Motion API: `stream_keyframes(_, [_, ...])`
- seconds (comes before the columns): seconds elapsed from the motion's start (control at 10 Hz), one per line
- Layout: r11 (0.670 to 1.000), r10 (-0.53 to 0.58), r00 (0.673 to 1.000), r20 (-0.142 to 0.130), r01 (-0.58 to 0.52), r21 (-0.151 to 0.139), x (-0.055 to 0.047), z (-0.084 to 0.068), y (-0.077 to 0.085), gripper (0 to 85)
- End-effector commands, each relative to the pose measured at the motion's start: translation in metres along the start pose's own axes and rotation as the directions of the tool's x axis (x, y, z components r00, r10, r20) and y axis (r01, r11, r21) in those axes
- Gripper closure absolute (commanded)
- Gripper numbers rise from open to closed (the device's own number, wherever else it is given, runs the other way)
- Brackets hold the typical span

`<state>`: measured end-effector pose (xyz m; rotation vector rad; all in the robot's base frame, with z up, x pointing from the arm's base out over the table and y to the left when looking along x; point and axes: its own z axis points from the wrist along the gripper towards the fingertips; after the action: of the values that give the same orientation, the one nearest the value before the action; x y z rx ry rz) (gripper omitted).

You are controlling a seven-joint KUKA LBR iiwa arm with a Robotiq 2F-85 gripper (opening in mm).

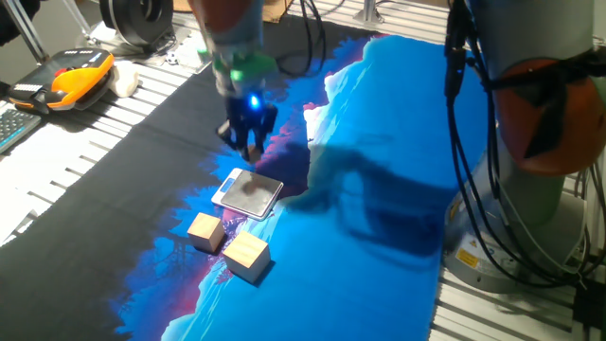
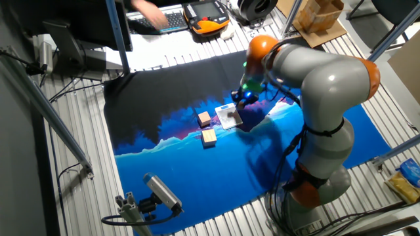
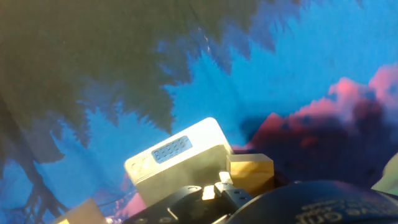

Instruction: Place the block on the scale

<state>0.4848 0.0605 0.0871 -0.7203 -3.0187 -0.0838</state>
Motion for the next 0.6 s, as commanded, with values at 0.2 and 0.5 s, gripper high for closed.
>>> stream_keyframes(0.2, [0.999, 0.052, 0.998, 0.030, -0.052, 0.005, 0.012, 0.013, 0.009, 85.0])
stream_keyframes(0.5, [0.994, 0.106, 0.994, 0.015, -0.106, -0.038, 0.012, 0.018, 0.015, 85.0])
